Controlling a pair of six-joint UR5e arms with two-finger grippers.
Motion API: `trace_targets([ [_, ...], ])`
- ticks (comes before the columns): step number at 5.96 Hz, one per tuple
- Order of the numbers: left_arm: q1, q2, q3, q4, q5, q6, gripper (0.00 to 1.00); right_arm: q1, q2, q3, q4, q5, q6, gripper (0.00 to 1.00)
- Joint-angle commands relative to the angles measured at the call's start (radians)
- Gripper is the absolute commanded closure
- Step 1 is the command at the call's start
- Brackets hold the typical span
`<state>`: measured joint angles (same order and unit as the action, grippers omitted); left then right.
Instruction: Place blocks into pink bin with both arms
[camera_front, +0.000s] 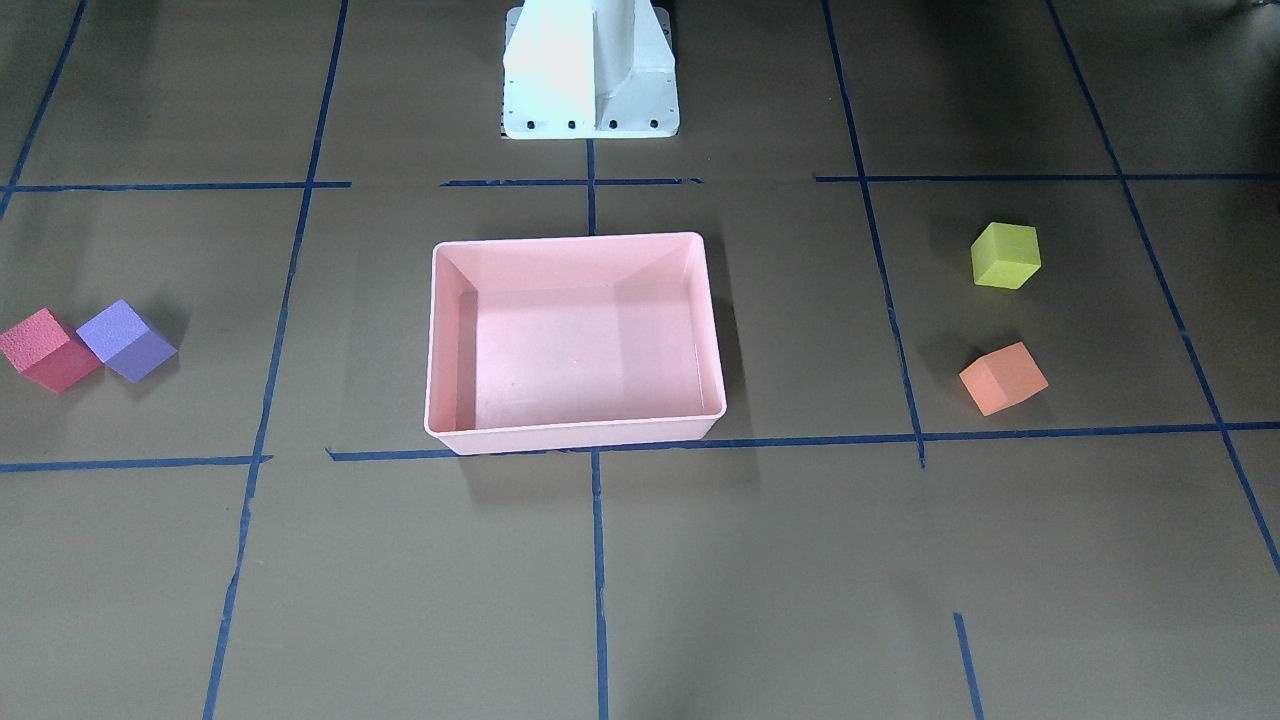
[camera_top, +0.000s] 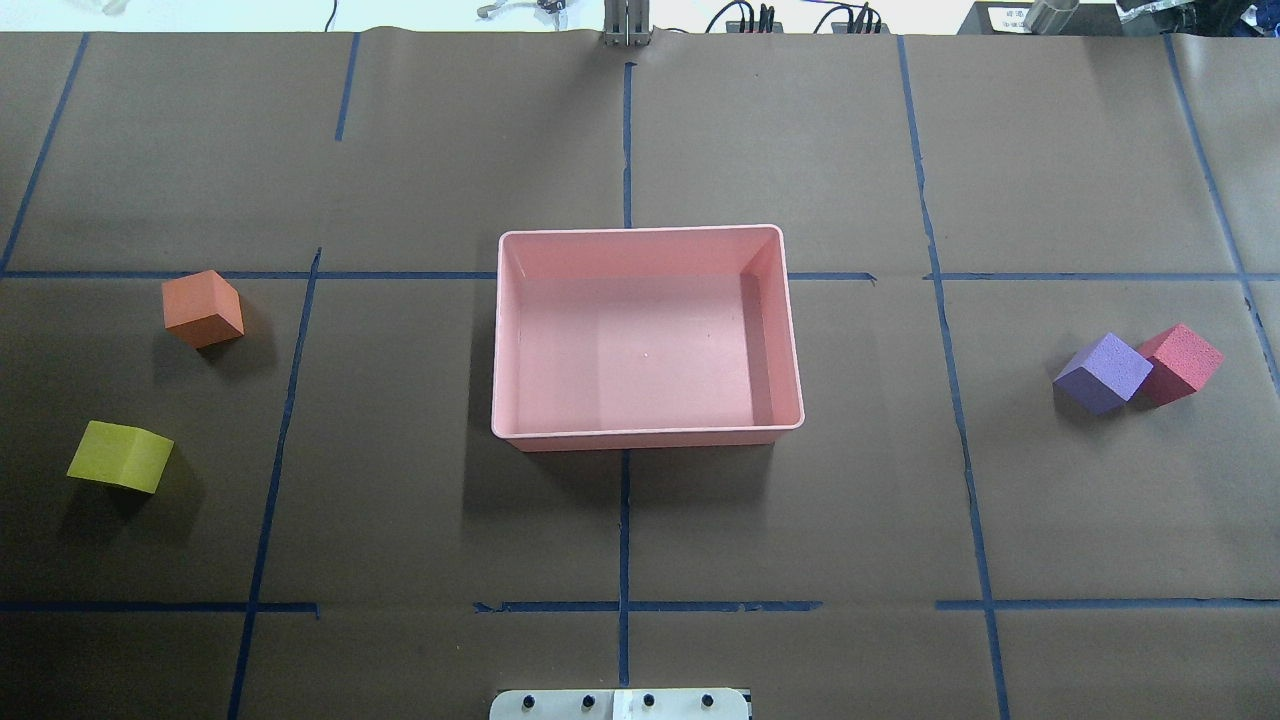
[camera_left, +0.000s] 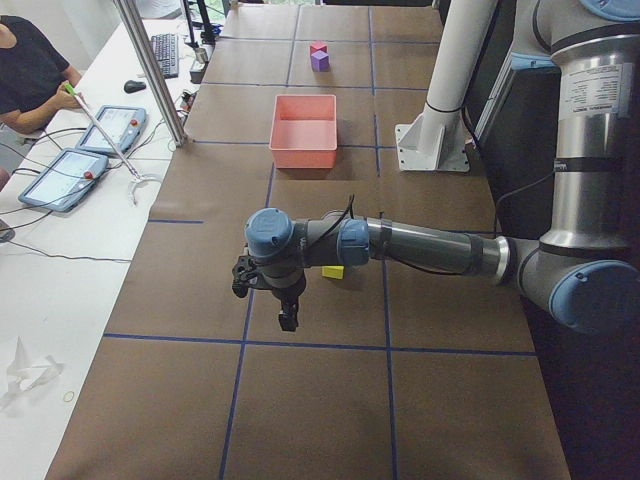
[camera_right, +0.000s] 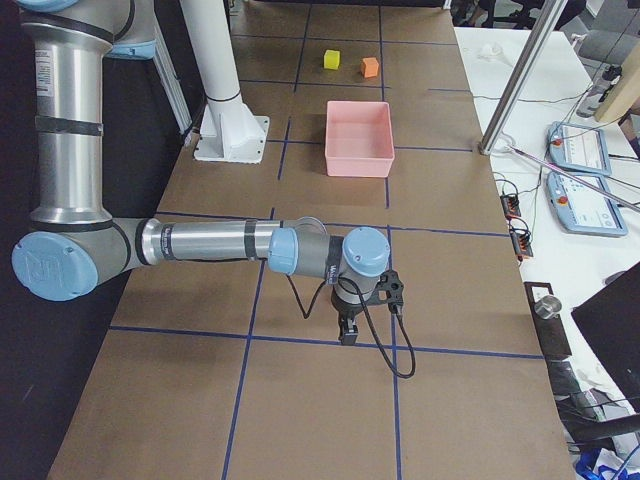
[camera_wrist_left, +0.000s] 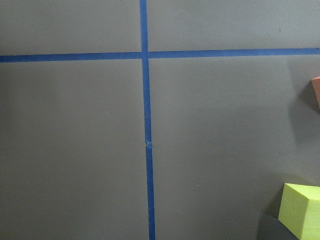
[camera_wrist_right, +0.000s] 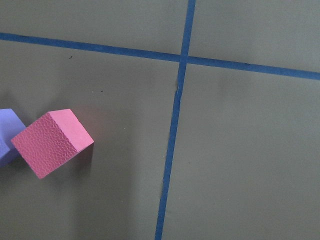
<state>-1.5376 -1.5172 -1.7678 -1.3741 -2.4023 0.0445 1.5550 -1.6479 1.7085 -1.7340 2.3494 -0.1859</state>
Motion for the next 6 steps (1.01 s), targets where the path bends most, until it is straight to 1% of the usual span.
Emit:
trace_targets([
  [1,-0.001,0.009,-0.018,-0.008,0.003,-0.006,0.00,-0.001,-0.010,0.011,0.004,0.004,-0.001,0.00],
  [4,0.004,0.008,-0.028,-0.005,0.053,-0.009,0.00,-0.001,-0.016,0.019,0.004,0.005,0.006,0.00],
  [6,0.004,0.008,-0.036,-0.008,0.045,-0.009,0.00,-0.001,-0.015,0.020,0.002,0.005,0.002,0.00],
])
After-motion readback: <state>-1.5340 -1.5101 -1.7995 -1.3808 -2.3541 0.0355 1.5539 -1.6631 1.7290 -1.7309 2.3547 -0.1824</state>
